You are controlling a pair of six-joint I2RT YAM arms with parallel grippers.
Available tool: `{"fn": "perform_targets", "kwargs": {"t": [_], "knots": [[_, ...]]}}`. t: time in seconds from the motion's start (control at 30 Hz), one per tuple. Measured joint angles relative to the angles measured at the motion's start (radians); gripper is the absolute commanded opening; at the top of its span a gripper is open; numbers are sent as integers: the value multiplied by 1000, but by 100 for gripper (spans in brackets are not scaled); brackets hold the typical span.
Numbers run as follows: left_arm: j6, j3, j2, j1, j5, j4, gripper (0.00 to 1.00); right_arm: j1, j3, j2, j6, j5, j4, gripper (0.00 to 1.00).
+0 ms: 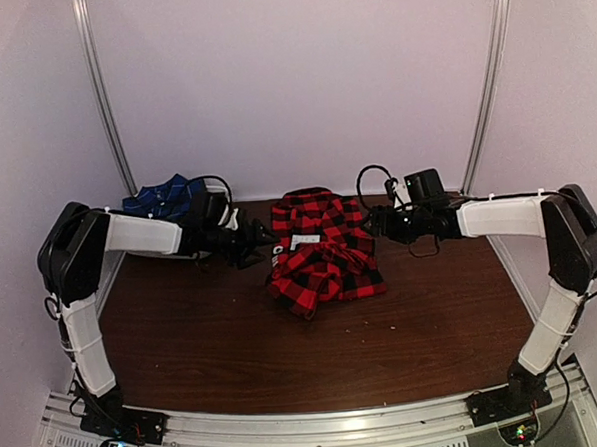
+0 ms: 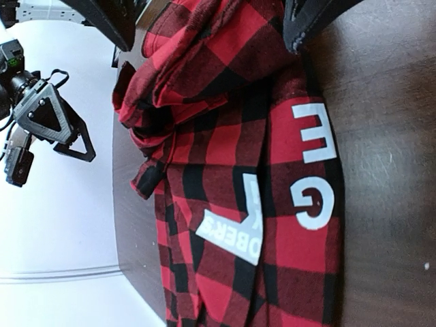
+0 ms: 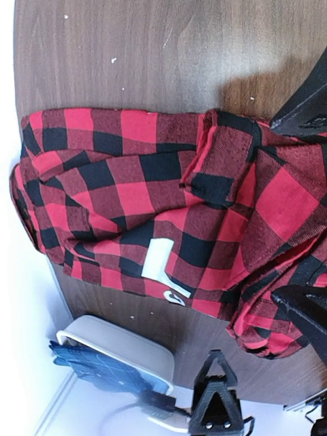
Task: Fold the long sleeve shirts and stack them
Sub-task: Fold the rectangle-folded shirt at the center of the board.
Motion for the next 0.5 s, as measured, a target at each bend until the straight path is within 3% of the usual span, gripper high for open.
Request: {"fn": "perform_targets", "kwargs": {"t": [0.23,0.5], "knots": [[153,-41,-137,1,-71,-112,76,111,-21,-31,-163,88,-93,74],[233,-199,-255,-98,-164,-224,70,154,-74,-41,-225,133,-151,60]]}}
